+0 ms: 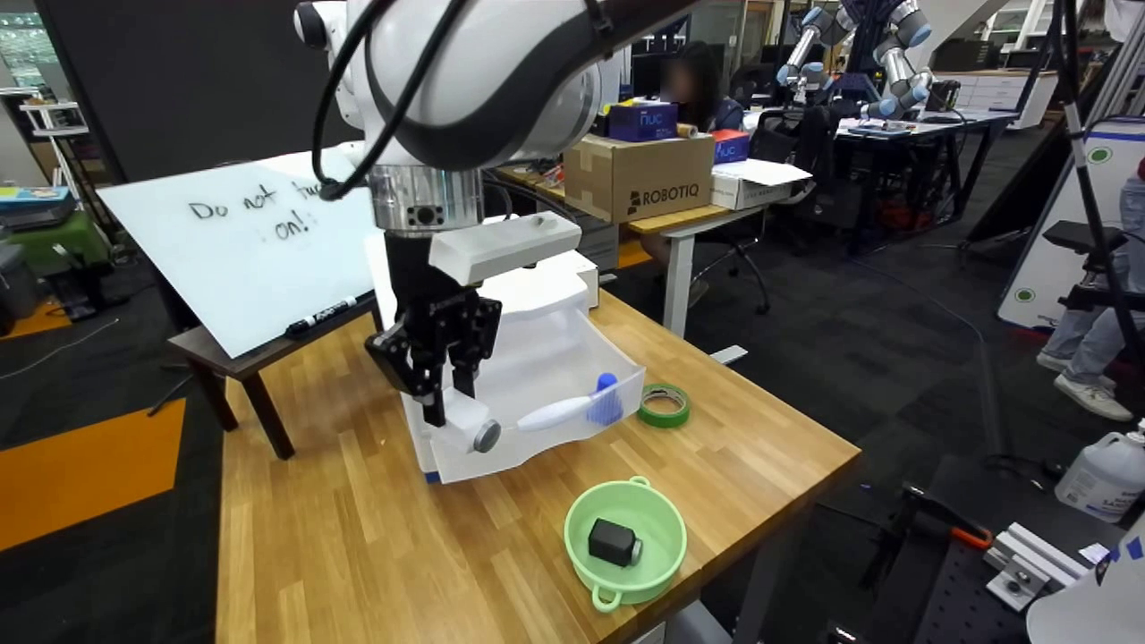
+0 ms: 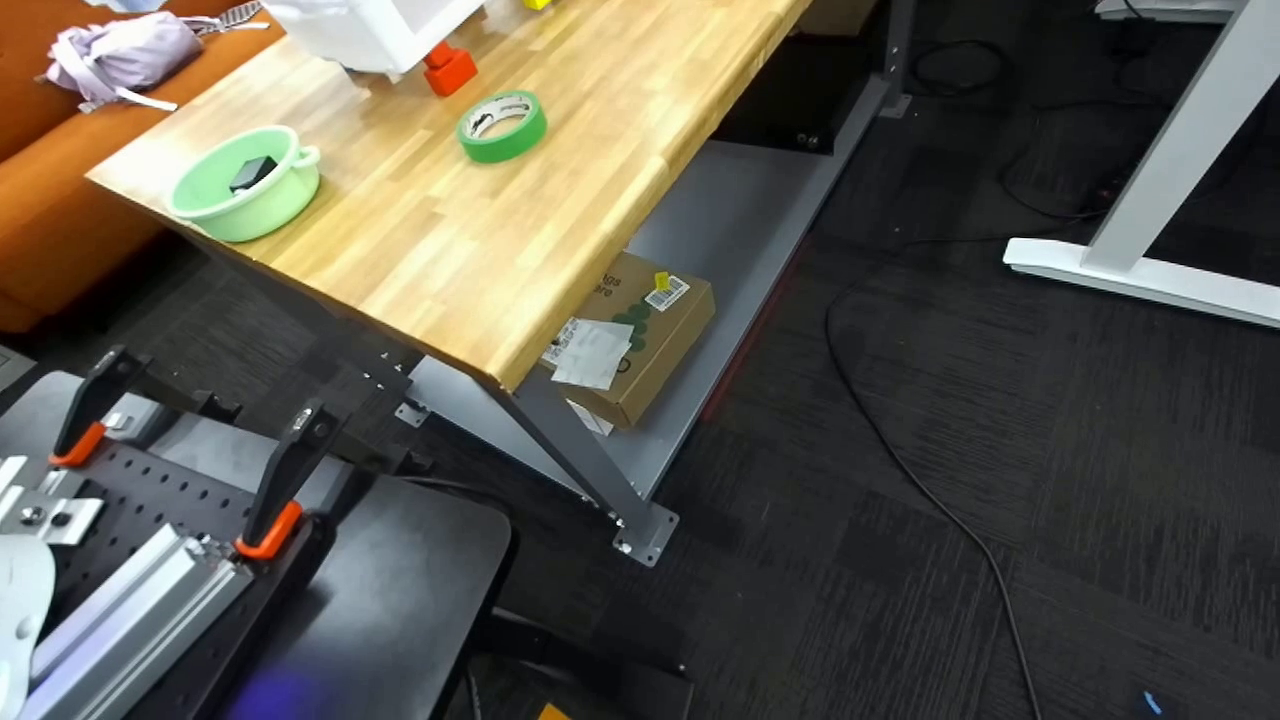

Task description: Take the seasoning bottle out of the open drawer, close it then put the seasoning bottle in the bowl

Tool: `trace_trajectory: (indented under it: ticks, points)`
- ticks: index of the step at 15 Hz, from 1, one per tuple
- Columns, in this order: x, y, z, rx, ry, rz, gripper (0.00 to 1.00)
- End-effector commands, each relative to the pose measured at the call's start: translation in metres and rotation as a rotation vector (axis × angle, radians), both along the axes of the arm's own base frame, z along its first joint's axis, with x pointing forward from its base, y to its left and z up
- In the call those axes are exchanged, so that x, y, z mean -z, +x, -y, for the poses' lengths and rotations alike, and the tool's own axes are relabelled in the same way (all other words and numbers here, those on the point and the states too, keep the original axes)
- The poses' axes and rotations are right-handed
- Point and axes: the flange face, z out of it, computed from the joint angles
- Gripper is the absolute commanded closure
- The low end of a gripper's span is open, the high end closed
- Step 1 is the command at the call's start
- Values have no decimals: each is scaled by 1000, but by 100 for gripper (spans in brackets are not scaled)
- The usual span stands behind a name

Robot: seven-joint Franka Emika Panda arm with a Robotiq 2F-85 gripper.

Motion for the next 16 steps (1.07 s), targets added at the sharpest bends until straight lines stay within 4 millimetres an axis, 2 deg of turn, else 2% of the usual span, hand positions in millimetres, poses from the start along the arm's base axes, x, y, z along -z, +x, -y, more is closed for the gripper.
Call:
trace_trajectory:
  ticks: [1,9,16]
  points:
    - [2,-17,-3,-38,-36,-1,88]
    - [5,-26,-4,-61,-56,-7,88]
    - [44,-34,-7,-104,-65,-82,88]
